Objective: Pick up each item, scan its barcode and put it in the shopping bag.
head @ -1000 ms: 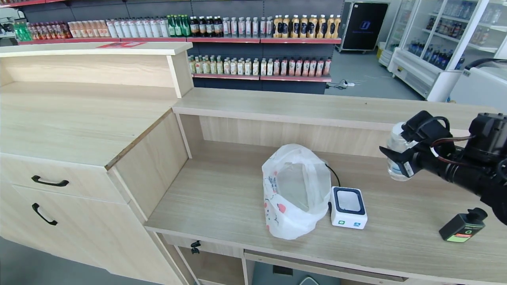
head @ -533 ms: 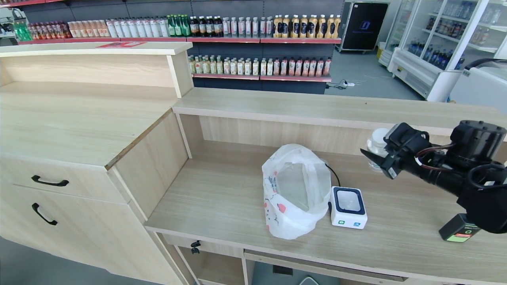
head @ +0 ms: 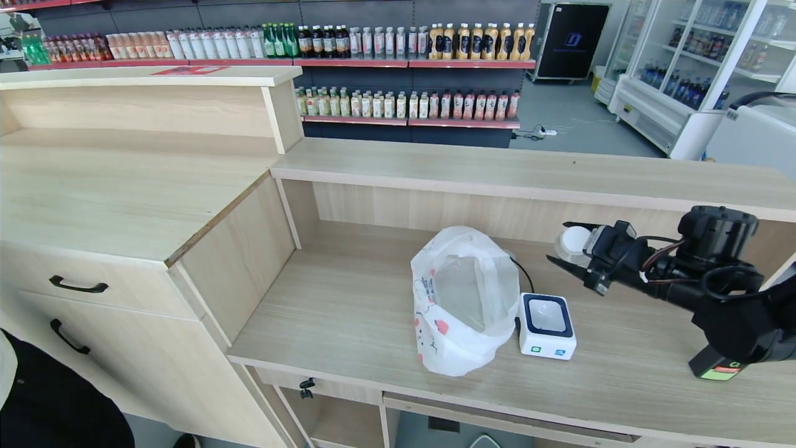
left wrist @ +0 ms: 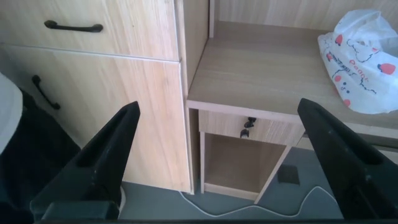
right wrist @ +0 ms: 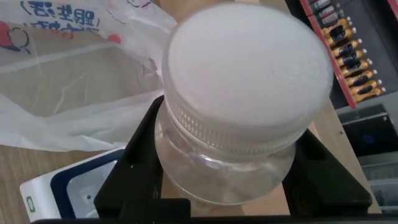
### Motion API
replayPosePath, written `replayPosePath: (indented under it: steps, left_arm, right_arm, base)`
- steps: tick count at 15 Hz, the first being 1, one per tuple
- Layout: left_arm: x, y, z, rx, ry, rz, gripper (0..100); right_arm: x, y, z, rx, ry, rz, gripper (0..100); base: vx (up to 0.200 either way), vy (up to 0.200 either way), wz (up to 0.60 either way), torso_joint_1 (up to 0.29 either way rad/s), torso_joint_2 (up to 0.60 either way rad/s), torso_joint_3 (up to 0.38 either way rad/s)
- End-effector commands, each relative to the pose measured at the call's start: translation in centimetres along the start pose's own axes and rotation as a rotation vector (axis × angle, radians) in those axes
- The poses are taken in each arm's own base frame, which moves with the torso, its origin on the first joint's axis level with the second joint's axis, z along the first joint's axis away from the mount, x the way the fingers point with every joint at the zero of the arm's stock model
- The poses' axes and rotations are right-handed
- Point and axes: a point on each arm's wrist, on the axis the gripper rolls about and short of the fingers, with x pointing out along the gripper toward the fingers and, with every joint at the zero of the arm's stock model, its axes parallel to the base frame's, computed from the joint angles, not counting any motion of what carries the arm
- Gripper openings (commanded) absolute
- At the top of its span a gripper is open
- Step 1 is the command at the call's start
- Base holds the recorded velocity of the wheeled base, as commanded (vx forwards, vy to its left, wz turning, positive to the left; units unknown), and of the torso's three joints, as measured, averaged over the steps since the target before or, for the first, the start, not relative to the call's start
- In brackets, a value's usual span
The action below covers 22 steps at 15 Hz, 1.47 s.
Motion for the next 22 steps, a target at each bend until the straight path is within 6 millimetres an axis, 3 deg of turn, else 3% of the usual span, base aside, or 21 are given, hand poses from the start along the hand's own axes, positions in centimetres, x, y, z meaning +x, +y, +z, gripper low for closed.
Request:
replayPosePath:
  steps: [1, 14, 22]
  left_arm:
    - [0.0, 0.0, 0.0, 0.0, -0.001, 0.0, 100]
    - [0.0, 0.0, 0.0, 0.0, -0.001, 0.0, 100]
    - [0.0, 0.0, 0.0, 0.0, -0.001, 0.0, 100]
  right_arm:
    - [0.6, 0.5, -0.6, -0.003, 0.002, 0.018, 0]
    - [0.7, 2.2, -2.7, -0.077, -0.066, 0.152, 0]
    - [0.9, 2.3, -3.3, -0.093, -0.092, 0.181, 0]
  base:
    - [0.0, 0.0, 0.0, 0.0, 0.0, 0.0]
    - [0.0, 0.0, 0.0, 0.0, 0.0, 0.0]
    - [0.0, 0.0, 0.0, 0.0, 0.0, 0.0]
